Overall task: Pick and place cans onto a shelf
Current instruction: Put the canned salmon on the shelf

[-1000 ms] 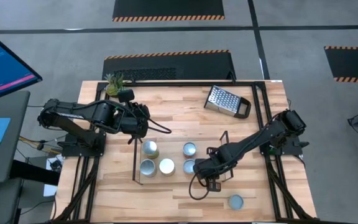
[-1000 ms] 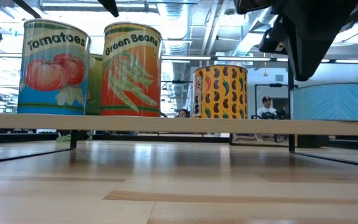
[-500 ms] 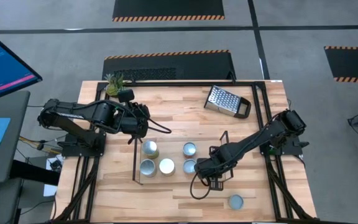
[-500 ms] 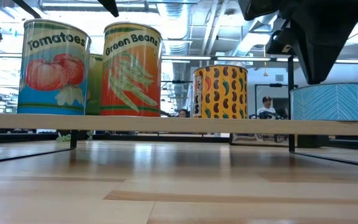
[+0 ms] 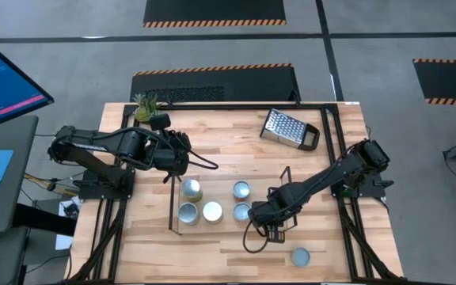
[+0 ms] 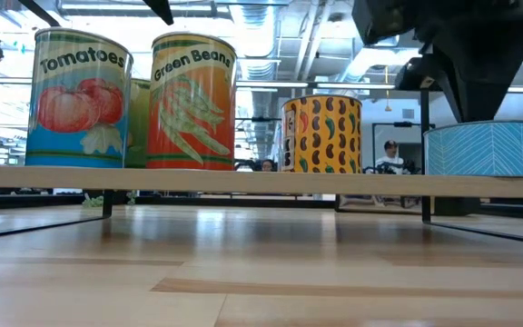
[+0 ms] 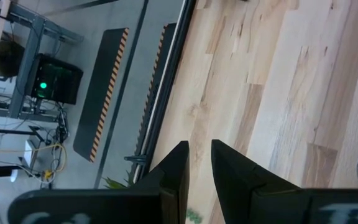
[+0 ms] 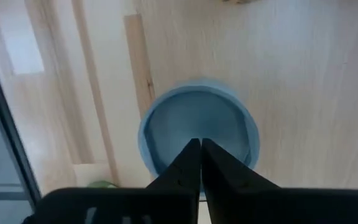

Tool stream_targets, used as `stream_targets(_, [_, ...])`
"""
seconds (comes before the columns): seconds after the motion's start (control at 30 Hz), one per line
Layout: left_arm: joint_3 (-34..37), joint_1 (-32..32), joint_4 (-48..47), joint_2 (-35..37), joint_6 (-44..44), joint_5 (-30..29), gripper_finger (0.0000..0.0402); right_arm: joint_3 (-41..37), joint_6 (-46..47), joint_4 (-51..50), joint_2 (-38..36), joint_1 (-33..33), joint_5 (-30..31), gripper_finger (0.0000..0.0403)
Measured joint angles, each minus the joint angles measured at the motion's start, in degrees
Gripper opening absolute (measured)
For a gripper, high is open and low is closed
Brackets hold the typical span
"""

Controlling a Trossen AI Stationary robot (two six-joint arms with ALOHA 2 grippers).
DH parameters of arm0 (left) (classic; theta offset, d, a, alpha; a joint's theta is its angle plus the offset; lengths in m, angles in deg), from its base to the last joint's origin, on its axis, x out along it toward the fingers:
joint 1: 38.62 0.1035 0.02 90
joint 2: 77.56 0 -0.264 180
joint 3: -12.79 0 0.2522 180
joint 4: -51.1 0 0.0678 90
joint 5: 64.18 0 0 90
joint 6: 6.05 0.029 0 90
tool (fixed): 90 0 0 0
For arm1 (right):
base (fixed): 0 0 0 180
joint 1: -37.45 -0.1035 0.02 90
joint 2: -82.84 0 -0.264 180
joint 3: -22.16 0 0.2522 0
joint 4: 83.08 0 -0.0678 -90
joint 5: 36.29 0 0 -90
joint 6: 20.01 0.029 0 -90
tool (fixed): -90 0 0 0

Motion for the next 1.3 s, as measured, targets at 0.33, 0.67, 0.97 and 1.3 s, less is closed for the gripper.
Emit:
stream_targets(0.33, [0.0, 0.0, 0.0, 0.0, 0.3, 0.0, 0.0057, -0.2, -1.1, 0.5, 0.0, 0.9, -1.1, 0.0024])
stream_targets(0.67, [0.0, 0.0, 0.0, 0.0, 0.3, 0.0, 0.0057, -0.2, -3.1, 1.0, 0.0, 2.6, -1.3, 0.0026])
stream_targets(0.97, [0.0, 0.0, 0.0, 0.0, 0.3, 0.0, 0.0057, -0.2, -5.3, 0.9, 0.0, 4.1, -1.3, 0.0019])
stream_targets(1.3, [0.0, 0.0, 0.0, 0.0, 0.5, 0.0, 0.0057, -0.2, -6.2, 0.9, 0.0, 4.5, -1.2, 0.0026])
